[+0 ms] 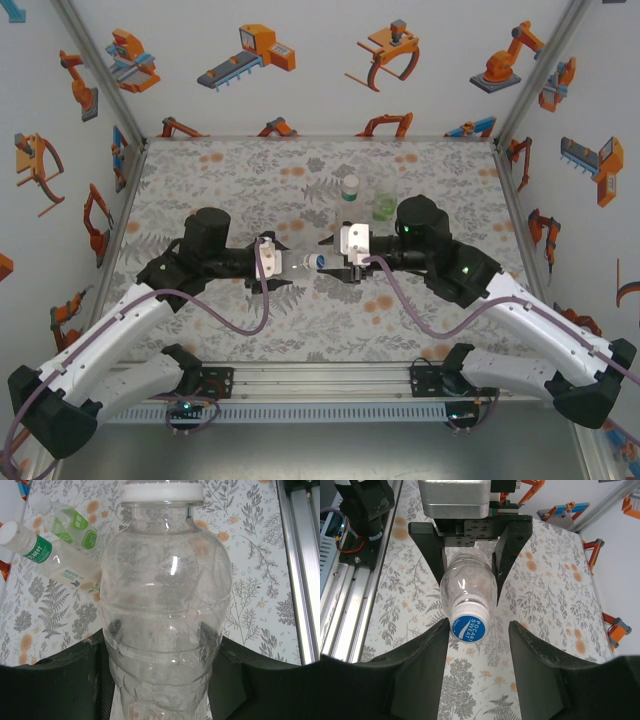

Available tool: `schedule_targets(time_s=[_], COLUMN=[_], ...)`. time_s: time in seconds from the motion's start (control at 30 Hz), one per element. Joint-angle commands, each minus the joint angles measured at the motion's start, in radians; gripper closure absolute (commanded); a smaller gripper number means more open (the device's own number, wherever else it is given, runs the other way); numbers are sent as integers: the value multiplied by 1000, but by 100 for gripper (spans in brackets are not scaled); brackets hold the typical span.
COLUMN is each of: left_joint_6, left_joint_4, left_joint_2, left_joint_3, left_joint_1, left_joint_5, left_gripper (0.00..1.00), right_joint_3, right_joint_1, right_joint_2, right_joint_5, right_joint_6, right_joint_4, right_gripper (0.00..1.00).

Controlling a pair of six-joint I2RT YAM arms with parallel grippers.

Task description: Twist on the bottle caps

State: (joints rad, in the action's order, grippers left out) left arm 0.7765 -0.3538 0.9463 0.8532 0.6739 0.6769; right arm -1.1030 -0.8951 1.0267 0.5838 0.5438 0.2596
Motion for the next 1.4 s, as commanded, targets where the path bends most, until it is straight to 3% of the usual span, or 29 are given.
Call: schedule_targets(time_s=[0.0,0.43,0.83,1.0,1.17,1.37], left_joint_6=[10,10,11,12,6,-7], left_joint_4=[-5,-6,-6,-5,6,35], left_joint_2=[3,-4,-12,-12,-21,-33], left_joint_3=[39,38,37,36,32,19], left_joint_1=[3,3,3,3,2,2], left_joint_5=[37,34,33,29,-7,-62], left_gripper=[100,100,100,100,100,100], right_joint_3=[-3,10,-2,5,37,66], right_joint_1=[-8,-17,-22,-23,-25,-25], right_joint_2=[5,6,23,21,17,23], right_joint_5=[14,24,39,26,-37,-205], right_joint_6=[10,1,0,-16,-164,-559], right_joint_4=[-44,-38,-17,-31,-102,-224], right_gripper=[51,60,60,68,80,100])
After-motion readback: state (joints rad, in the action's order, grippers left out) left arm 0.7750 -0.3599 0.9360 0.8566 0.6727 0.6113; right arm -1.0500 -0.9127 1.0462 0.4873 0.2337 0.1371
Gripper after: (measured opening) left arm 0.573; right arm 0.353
